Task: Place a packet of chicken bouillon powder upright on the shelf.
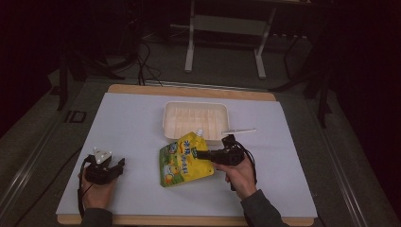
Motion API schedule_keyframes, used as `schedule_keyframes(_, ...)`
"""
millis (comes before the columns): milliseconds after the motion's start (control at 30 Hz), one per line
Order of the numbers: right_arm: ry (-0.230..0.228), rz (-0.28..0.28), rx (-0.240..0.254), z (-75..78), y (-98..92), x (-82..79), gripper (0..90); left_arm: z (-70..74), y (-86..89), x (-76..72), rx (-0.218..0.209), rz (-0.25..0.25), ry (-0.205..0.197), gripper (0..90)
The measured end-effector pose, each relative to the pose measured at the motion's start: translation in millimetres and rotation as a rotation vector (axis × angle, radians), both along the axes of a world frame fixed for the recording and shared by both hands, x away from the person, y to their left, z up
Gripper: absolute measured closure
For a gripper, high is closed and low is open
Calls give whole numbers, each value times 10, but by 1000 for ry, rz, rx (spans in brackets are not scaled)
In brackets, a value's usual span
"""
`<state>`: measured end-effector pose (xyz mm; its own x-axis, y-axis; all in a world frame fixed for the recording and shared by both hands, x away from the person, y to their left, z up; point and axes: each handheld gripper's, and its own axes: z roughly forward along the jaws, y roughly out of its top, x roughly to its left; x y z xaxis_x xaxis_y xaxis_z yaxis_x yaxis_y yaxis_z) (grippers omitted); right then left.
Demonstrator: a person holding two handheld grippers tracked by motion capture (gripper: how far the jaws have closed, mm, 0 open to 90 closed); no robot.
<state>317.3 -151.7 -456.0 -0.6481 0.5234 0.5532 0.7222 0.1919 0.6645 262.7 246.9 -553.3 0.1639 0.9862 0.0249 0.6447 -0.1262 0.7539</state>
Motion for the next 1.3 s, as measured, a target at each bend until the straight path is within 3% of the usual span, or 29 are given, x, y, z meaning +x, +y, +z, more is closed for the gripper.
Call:
schedule_keyframes(500, -60, 15, 29, 277, 169, -18, 900, 10, 2, -8, -9, 1, -13, 467)
schedule_keyframes(1100, -97, 22, 52, 439, 119, -113, 899, 10, -6, -8, -2, -6, -13, 470)
schedule_keyframes(1300, -108, 30, 35, 487, 119, -125, 899, 9, -5, -8, -5, -7, -14, 471)
